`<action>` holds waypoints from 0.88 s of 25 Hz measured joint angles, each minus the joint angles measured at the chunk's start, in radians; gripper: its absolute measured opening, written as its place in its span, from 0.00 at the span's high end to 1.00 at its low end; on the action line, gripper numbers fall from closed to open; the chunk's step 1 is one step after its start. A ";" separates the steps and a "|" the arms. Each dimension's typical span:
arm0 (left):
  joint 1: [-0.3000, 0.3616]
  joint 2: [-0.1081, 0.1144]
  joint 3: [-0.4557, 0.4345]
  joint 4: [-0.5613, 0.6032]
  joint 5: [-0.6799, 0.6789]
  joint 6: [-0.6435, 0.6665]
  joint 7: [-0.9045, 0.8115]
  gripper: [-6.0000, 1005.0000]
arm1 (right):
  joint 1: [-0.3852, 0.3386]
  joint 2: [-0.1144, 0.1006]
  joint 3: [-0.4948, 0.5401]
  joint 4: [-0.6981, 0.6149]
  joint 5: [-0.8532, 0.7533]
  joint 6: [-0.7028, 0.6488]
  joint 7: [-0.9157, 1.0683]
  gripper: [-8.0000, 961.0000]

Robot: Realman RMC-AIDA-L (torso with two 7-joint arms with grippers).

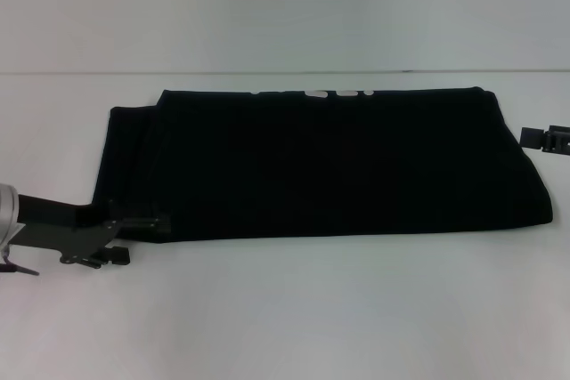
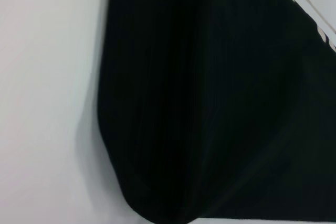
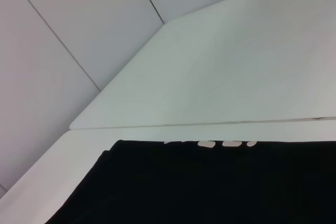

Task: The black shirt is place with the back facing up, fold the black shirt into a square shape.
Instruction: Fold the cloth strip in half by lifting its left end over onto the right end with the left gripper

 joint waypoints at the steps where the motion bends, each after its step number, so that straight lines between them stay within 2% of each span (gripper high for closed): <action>1: 0.000 0.000 0.000 -0.002 0.000 -0.003 -0.006 0.05 | 0.000 0.000 0.000 0.000 0.000 0.000 0.000 0.03; 6: 0.001 0.001 -0.014 -0.025 -0.001 -0.036 -0.054 0.05 | 0.003 0.000 0.000 -0.002 0.000 0.003 0.001 0.03; 12: -0.009 0.014 -0.061 -0.071 0.000 -0.071 -0.082 0.05 | 0.007 0.001 0.000 -0.002 0.000 0.008 -0.005 0.03; 22: -0.008 0.014 -0.075 -0.090 0.004 -0.101 -0.153 0.06 | 0.008 0.000 0.000 -0.004 0.010 0.011 -0.006 0.03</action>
